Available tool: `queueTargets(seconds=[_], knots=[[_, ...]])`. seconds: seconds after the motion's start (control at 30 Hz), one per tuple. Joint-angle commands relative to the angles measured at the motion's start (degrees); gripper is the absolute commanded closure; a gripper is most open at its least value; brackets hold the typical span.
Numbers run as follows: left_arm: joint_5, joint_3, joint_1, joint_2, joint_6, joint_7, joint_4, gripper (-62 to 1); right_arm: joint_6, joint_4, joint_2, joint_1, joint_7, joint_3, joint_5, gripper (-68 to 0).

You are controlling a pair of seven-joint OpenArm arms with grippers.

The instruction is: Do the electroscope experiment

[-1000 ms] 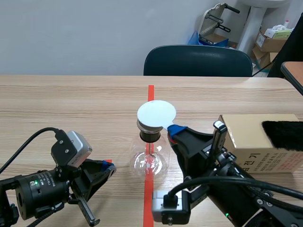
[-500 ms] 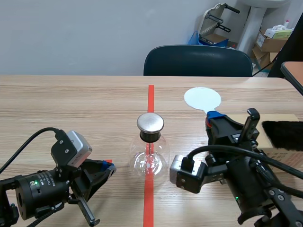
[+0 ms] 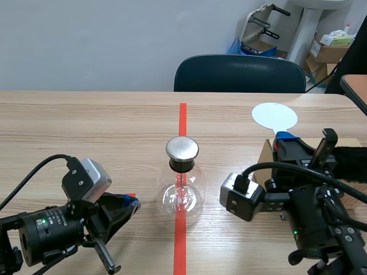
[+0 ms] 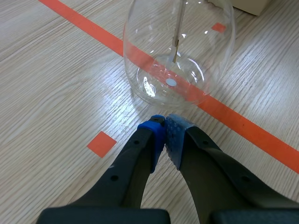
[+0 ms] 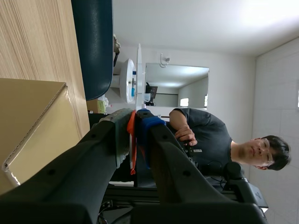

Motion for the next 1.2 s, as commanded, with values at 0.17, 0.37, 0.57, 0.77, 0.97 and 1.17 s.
queueTargets(seconds=[0.17,0.37,0.57,0.77,0.97,1.17], knots=[[-0.3,0.2,-0.3,0.0,-0.1,-0.6,0.6,-1.5,-0.8,0.9,0.4,0.5,-0.4,0.4,-0.1,-0.9],[-0.3,0.2,-0.3,0.0,-0.1,-0.6,0.6,-1.5,-0.8,0.9,0.4,0.5,-0.4,0.4,-0.1,-0.9],[-0.3,0.2,-0.3,0.0,-0.1,-0.6,0.6,-1.5,-0.8,0.9,0.4,0.5,-0.4,0.4,-0.1,-0.9],[-0.3,0.2,-0.3,0.0,-0.1,-0.6,0.6,-1.5,-0.8,0.9,0.4,0.5,-0.4,0.4,-0.1,-0.9],[-0.3,0.2,-0.3,0.0,-0.1,-0.6,0.6,-1.5,-0.8,0.9,0.4,0.5,0.3,0.4,-0.1,-0.9],[-0.3,0.2,-0.3,0.0,-0.1,-0.6,0.6,-1.5,-0.8,0.9,0.4,0.5,1.1,0.4,-0.1,-0.9]])
